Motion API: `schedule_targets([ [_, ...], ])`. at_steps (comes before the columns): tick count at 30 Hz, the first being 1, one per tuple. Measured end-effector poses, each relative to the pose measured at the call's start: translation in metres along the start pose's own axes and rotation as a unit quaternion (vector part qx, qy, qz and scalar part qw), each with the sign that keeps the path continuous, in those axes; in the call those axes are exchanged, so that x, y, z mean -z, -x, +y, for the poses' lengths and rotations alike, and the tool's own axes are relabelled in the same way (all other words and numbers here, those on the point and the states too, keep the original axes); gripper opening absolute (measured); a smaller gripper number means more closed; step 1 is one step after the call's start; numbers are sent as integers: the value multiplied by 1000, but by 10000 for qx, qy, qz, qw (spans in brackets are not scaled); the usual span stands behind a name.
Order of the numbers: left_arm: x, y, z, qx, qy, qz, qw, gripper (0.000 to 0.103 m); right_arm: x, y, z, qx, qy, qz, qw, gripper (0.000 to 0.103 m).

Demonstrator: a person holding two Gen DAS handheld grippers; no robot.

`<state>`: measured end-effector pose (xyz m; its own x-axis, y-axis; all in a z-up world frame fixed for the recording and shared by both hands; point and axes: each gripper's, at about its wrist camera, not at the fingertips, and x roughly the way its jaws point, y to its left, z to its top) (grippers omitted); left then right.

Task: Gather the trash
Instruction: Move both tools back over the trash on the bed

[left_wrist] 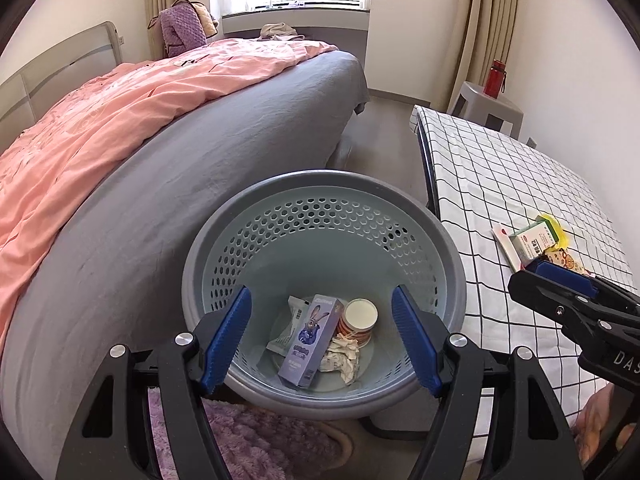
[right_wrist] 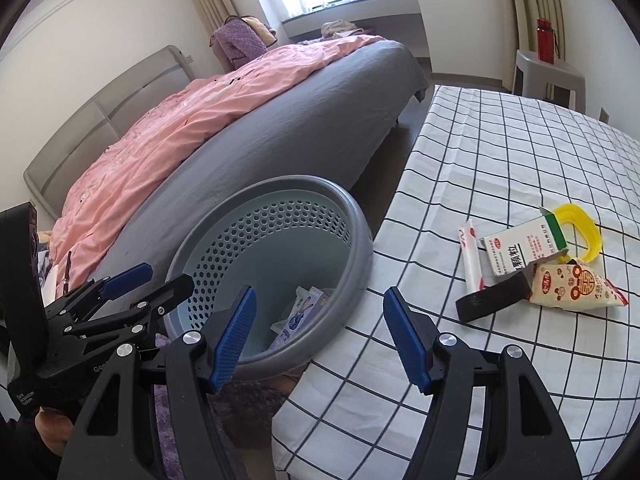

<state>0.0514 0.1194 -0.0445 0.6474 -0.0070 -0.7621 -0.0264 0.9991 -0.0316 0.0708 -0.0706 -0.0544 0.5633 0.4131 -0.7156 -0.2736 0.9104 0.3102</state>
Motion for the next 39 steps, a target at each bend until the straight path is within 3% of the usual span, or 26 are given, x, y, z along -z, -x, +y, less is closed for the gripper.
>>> schedule_targets([
  [23, 12, -13, -137, 893, -935, 255, 9913, 70, 60, 70, -128, 843, -1073, -161, 9905, 65],
  [39, 8, -74, -208, 644, -1425, 500, 9864, 70, 73, 76, -172, 628, -1418, -192, 9877, 65],
])
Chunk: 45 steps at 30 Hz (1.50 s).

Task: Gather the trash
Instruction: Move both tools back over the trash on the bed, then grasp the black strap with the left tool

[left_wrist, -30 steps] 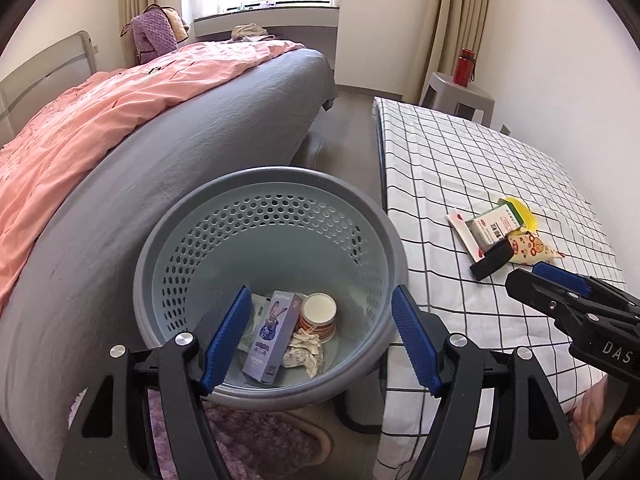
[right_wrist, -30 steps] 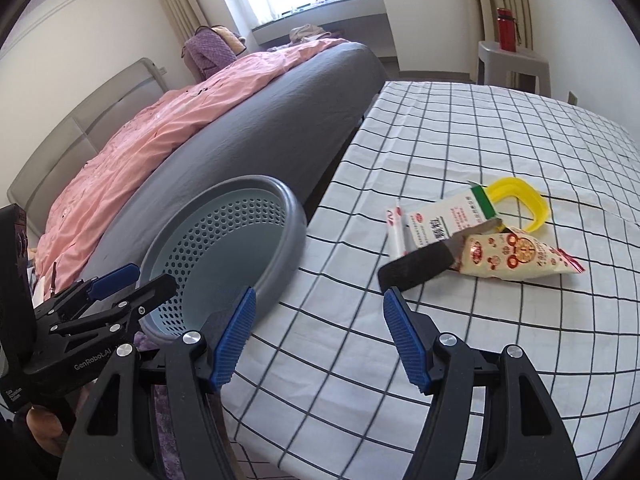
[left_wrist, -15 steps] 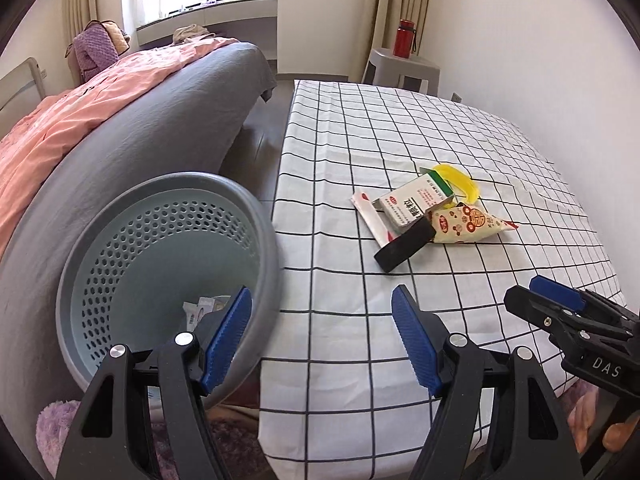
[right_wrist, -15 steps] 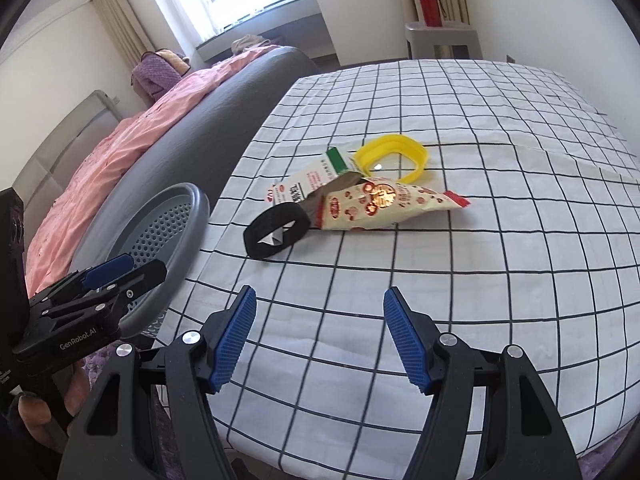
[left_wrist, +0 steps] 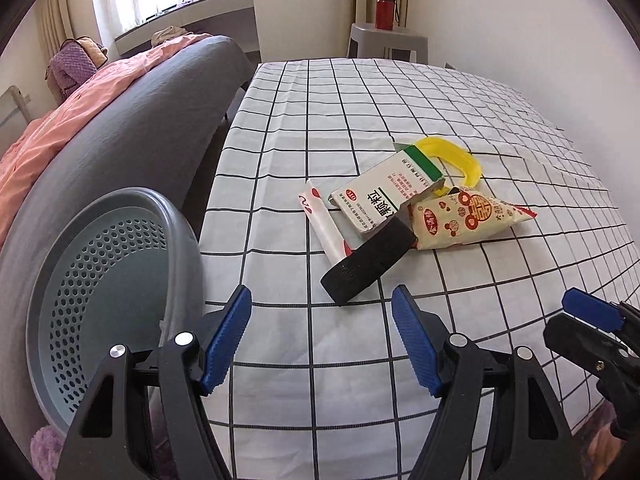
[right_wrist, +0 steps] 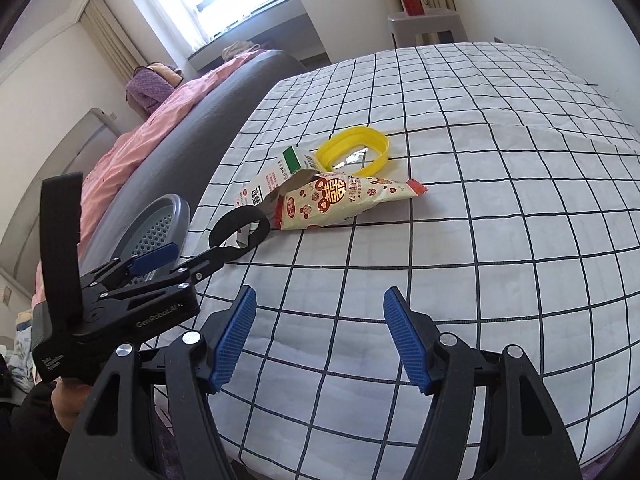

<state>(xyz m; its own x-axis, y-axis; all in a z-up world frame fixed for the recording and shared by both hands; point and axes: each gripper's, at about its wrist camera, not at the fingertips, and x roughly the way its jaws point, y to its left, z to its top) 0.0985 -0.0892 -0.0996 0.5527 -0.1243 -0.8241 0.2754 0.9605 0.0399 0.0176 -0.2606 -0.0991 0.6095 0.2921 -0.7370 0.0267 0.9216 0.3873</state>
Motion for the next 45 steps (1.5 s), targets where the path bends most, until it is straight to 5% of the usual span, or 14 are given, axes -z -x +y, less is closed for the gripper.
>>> schedule_targets([
  [9, -10, -18, -10, -171, -91, -9, 9998, 64, -1, -6, -11, -113, -141, 49, 9998, 65],
  [19, -14, -13, -15, 77, -126, 40, 9999, 4, 2, -7, -13, -123, -159, 61, 9998, 65],
  [36, 8, 41, 8, 38, 118, -274, 9995, 3, 0, -6, -10, 17, -197, 40, 9998, 65],
  [45, 11, 49, 20, 82, 231, -339, 9991, 3, -30, -10, -10, 396, 269, -30, 9988, 68],
])
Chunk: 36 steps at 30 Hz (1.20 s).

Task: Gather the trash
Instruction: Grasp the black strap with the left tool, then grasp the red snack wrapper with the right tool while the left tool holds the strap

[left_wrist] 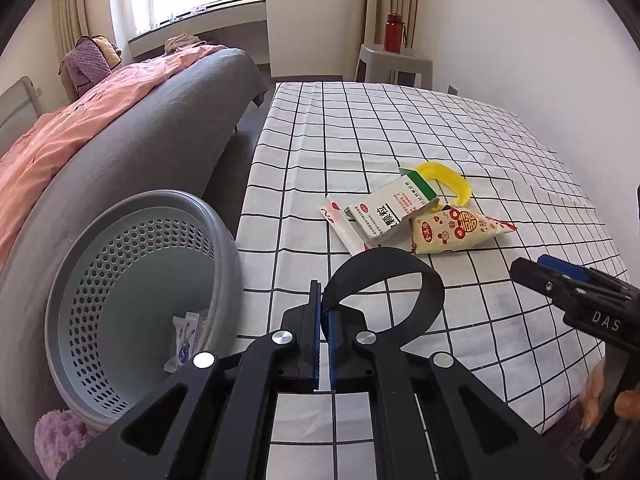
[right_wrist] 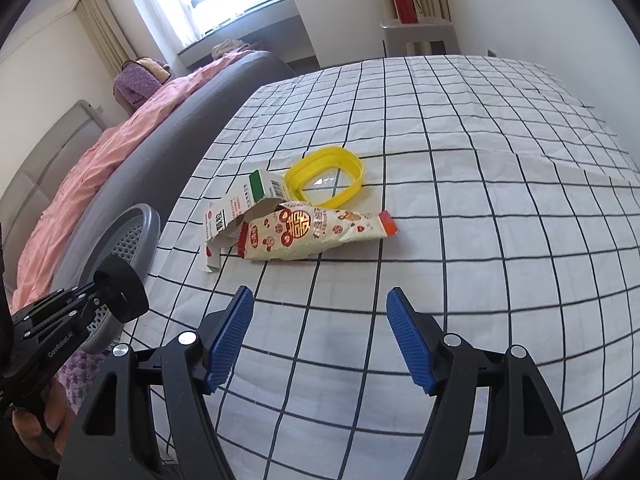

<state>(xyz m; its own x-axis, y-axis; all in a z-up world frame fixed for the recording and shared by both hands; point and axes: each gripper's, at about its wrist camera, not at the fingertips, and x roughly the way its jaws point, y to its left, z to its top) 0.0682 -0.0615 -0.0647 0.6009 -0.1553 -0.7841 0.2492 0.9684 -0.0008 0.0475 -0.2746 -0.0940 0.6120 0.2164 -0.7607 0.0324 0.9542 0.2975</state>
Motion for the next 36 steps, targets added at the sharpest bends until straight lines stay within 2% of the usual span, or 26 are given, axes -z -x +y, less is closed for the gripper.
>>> schedule_targets([
  [9, -4, 4, 4, -15, 68, -49, 10000, 3, -33, -19, -9, -301, 724, 227, 9967, 71],
  [21, -17, -8, 4, -156, 116, 3, 9998, 3, -61, -53, 3, -929, 1552, 640, 9814, 76],
  [30, -21, -10, 11, -199, 192, -15, 9996, 3, -61, -77, 13, -1074, 1799, 1127, 9713, 76],
  [36, -22, -6, 14, -201, 246, -51, 9995, 3, -49, -68, 20, -1223, 1771, 1214, 9690, 76],
])
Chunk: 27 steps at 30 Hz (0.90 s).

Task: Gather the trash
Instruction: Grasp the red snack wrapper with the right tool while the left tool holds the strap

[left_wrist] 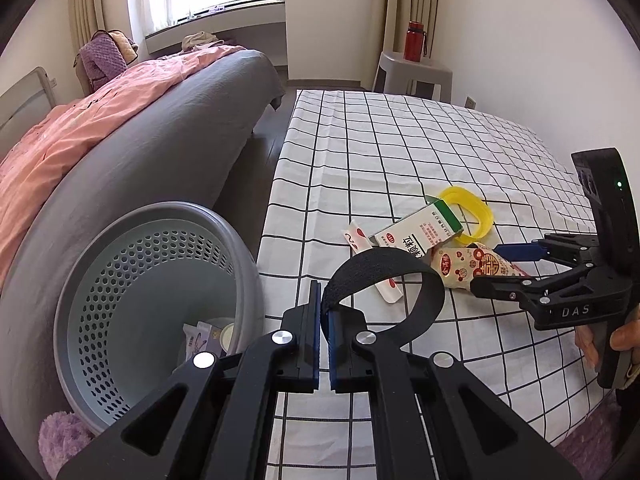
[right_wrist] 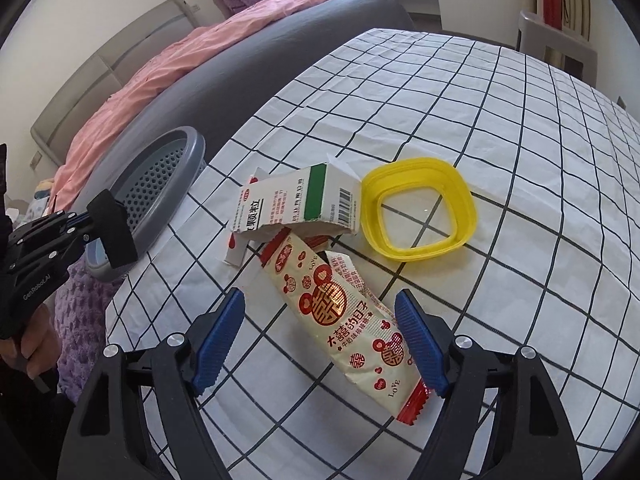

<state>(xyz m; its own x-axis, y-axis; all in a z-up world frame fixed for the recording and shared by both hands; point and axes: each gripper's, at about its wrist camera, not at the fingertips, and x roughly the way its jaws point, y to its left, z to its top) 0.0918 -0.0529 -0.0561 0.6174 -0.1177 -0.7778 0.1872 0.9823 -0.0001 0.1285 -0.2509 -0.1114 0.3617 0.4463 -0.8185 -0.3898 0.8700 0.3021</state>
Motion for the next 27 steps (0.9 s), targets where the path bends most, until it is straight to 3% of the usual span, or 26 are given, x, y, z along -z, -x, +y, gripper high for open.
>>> schedule_targets([
  [13, 6, 10, 7, 39, 71, -57, 10000, 3, 30, 6, 45, -382, -195, -94, 9990, 76],
  [19, 9, 18, 9, 50, 95, -108, 9999, 3, 27, 3, 46, 64, -317, -309, 9990, 76],
  [27, 14, 25, 16, 17, 155, -112, 9998, 3, 25, -10, 53, 779, -189, -312, 9963, 66],
])
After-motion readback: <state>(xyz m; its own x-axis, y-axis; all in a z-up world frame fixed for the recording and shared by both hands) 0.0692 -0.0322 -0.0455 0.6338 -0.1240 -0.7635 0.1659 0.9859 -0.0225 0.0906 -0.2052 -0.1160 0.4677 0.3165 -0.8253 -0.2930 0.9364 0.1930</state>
